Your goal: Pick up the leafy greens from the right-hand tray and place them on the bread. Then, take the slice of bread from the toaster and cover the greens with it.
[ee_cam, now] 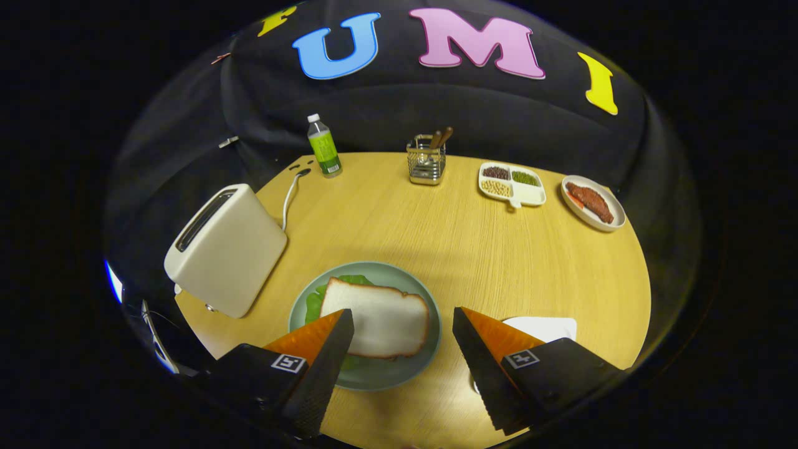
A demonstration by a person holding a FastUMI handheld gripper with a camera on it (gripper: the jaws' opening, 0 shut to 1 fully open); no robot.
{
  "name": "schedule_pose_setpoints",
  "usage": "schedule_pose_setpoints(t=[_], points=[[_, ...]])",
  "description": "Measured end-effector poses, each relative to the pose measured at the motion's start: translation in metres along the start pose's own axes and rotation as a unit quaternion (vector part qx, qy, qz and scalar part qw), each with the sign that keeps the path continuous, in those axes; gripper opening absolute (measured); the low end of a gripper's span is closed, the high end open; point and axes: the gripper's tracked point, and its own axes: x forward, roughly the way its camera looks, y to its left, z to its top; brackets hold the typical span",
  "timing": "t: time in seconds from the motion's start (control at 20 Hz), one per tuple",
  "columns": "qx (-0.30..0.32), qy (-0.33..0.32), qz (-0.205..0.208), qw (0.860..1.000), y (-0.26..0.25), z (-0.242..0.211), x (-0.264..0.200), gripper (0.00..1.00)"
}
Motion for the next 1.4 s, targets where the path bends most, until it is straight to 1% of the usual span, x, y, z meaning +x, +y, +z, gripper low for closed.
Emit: schedule_pose_setpoints(t=[0.15, 0.35, 0.5, 0.6, 0.75, 0.85, 0.95, 1.1, 1.25, 1.4], points=[[-0.011, -0.062, 0.012, 0.998, 0.005, 0.032, -0.038, 0.99], [-0.018, -0.144, 0.014, 0.989, 0.009, 0.087, -0.093, 0.99], [-0.018, -0.201, -0.01, 0.979, 0.0, 0.125, -0.13, 0.99], [-0.009, -0.225, -0.032, 0.974, -0.011, 0.142, -0.15, 0.99], [0.028, -0.24, -0.066, 0.968, -0.031, 0.152, -0.173, 0.99], [0.052, -0.256, -0.089, 0.961, -0.048, 0.16, -0.187, 0.99], [0.064, -0.274, -0.115, 0.953, -0.064, 0.166, -0.198, 0.99], [0.063, -0.286, -0.146, 0.945, -0.079, 0.166, -0.211, 0.98], [0.063, -0.294, -0.157, 0.941, -0.079, 0.164, -0.216, 0.99], [0.049, -0.296, -0.165, 0.94, -0.079, 0.164, -0.218, 0.99]])
